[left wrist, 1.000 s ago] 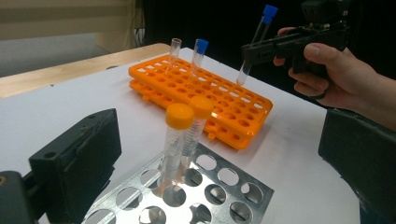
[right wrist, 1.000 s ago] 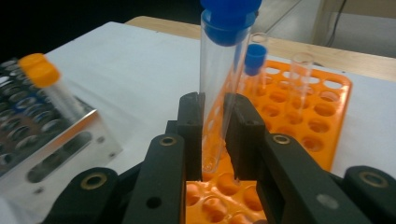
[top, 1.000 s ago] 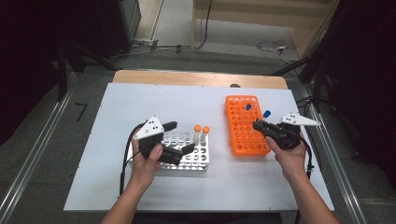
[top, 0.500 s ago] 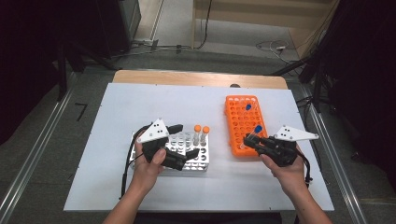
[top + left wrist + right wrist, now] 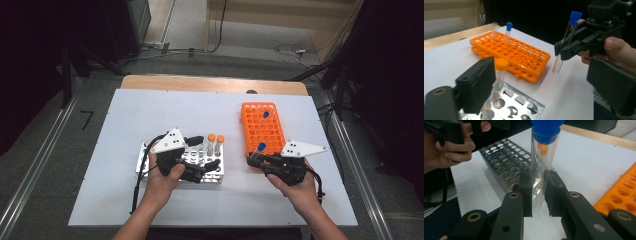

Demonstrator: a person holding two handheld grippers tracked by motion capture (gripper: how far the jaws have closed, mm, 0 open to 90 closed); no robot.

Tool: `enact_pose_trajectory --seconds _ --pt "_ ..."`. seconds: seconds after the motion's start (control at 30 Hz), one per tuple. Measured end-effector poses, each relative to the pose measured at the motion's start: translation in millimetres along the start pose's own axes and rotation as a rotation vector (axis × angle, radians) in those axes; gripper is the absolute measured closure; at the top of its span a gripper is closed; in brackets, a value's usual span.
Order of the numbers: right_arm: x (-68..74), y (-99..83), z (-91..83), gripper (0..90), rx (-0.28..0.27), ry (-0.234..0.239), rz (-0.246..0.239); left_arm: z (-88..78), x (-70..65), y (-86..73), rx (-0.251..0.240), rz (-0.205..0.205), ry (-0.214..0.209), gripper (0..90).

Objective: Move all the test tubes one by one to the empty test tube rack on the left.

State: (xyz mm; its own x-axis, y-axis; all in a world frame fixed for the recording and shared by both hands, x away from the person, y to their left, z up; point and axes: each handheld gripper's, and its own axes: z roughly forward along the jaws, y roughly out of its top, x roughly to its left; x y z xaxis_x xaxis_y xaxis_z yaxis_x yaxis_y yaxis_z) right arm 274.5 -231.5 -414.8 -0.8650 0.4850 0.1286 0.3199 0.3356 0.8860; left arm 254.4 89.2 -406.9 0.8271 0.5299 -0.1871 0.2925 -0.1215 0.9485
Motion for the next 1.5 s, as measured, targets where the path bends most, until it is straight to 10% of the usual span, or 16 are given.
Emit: enact_pose_trajectory --seconds 0.33,1.33,1.5 --pt "18.8 2.8 11.8 74.7 0.029 0.049 -0.04 11.1 -13.0 5.9 0.022 -0.002 0.008 28.7" --pt "43.9 6.4 31.1 74.7 0.074 0.101 -0.084 38.0 -30.7 8.7 0.062 0.027 -0.188 70.9" --pt "43.4 5.9 31.6 74.7 0.075 0.104 -0.083 37.2 -31.0 8.9 0.066 0.044 -0.164 74.9"
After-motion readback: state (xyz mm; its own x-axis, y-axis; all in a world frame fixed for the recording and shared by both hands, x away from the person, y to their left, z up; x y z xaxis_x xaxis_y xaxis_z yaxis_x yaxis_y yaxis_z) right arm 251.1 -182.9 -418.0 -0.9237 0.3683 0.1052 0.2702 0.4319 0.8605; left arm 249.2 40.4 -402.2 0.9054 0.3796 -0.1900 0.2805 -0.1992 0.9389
